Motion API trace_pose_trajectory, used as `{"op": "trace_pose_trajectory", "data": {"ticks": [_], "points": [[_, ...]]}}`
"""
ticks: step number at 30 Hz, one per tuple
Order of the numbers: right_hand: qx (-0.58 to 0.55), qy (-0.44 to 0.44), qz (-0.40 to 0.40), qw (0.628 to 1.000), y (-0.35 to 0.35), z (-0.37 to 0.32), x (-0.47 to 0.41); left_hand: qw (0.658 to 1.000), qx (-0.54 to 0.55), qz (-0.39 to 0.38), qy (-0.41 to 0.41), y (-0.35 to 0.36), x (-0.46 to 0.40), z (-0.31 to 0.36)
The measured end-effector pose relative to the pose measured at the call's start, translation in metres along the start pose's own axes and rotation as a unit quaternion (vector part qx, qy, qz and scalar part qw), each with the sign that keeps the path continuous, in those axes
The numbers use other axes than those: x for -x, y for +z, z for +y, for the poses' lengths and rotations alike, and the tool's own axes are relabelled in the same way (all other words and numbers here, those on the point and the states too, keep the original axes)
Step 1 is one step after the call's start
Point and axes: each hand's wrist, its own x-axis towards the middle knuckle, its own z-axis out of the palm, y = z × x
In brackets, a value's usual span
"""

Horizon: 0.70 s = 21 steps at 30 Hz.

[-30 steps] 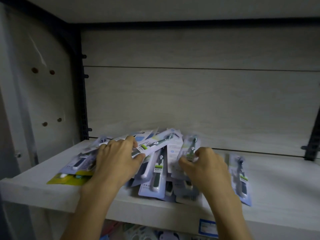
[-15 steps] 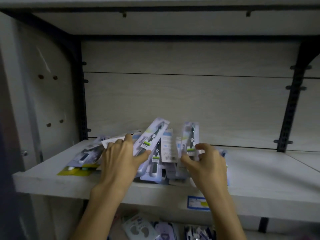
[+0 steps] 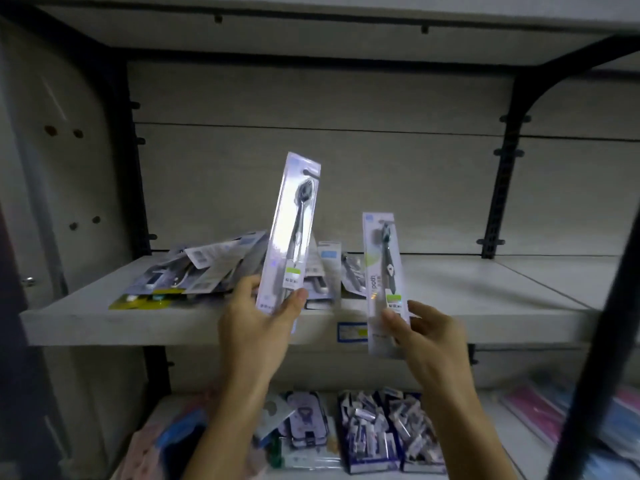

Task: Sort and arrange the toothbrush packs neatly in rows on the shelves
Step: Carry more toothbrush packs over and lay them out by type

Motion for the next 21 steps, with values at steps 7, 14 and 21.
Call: {"op": "trace_pose_trajectory", "data": {"ticks": [7, 14, 21], "points": [[0.010, -0.012, 0.037, 0.999, -0.067, -0.014, 0.018, 0.992, 0.077, -0.102, -0.001, 0.050, 0.043, 0.026], [0.024, -0.021, 0.078, 0.996, -0.148, -0.024, 0.015, 0.975, 0.147, -0.166, 0.004, 0.122, 0.092, 0.060], [0.039, -0.014, 0.120, 0.992, -0.268, -0.038, -0.001, 0.950, 0.191, -0.246, -0.011, 0.215, 0.159, 0.111]]}}
